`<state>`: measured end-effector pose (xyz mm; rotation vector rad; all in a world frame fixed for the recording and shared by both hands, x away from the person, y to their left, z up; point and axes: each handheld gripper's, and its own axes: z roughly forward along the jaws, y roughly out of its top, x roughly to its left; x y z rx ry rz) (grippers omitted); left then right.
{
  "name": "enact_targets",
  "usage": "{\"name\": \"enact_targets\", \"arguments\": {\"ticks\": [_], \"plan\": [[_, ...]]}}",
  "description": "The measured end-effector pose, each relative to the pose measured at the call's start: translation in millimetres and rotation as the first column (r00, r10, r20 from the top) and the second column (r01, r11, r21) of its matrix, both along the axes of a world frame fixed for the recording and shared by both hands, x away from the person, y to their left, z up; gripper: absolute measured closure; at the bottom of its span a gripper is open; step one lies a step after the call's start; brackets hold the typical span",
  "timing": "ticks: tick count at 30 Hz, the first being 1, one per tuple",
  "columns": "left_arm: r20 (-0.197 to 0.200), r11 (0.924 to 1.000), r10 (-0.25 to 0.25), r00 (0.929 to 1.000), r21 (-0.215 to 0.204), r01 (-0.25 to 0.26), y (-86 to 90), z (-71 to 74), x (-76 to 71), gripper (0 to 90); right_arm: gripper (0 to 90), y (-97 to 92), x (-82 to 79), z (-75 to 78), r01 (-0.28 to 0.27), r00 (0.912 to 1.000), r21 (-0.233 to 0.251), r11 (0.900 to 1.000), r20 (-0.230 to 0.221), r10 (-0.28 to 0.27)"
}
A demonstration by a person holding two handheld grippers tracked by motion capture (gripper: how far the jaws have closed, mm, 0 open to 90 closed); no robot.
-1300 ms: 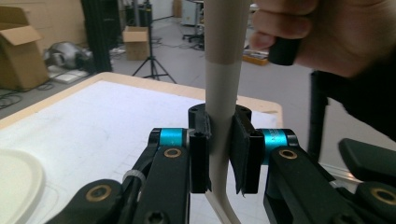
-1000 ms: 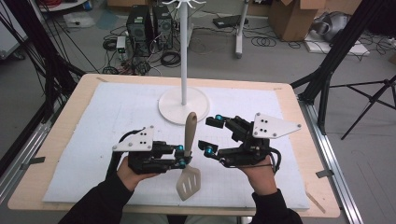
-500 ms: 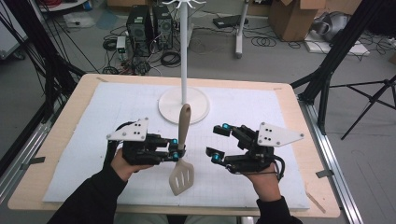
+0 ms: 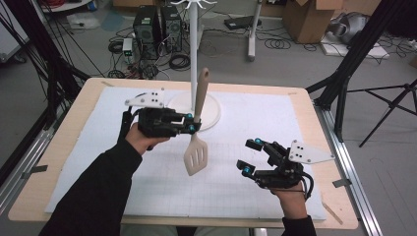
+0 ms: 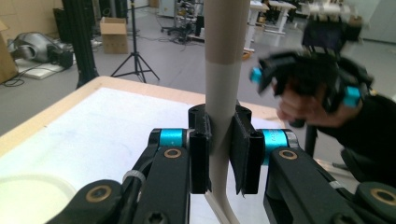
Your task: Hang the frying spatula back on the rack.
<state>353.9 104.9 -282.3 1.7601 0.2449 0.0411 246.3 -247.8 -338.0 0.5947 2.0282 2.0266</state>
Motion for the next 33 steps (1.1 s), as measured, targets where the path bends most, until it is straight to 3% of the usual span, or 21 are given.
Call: {"name": "enact_targets", "arguments": {"ticks": [4,7,13,19,26,33], "plan": [[-0.012,0.9995,0.032,0.9994,-0.005,-0.032,-2.9,11.8,21.7,78.5,27.5,-1.8,2.2,-4.9,0.005,1.0000,-0.017,0.9998,-0.005,-0.005],[-0.021,0.9985,0.054,0.9983,-0.006,-0.054,-4.9,20.4,37.4,78.5,23.6,-2.8,2.7,-4.2,0.016,0.9998,-0.003,0.9999,-0.009,-0.016],[-0.051,0.9974,0.072,0.9961,0.004,-0.072,-13.0,34.4,65.9,78.5,21.3,-5.8,4.6,-7.1,0.030,0.9994,-0.011,0.9995,-0.019,-0.030],[-0.092,0.9940,0.106,0.9901,-0.017,-0.108,-20.9,46.7,93.3,78.5,21.2,-7.2,7.8,-11.5,0.033,0.9990,-0.009,0.9994,-0.030,-0.034],[-0.124,0.9915,0.122,0.9848,-0.029,-0.127,-22.7,47.1,112.6,78.4,21.1,-6.7,7.9,-14.5,0.027,0.9987,-0.021,0.9994,-0.042,-0.027],[-0.146,0.9899,0.125,0.9813,-0.049,-0.134,-17.8,45.7,120.4,78.5,21.2,-9.8,8.0,-17.8,0.031,0.9975,-0.012,0.9994,-0.063,-0.032]]}}
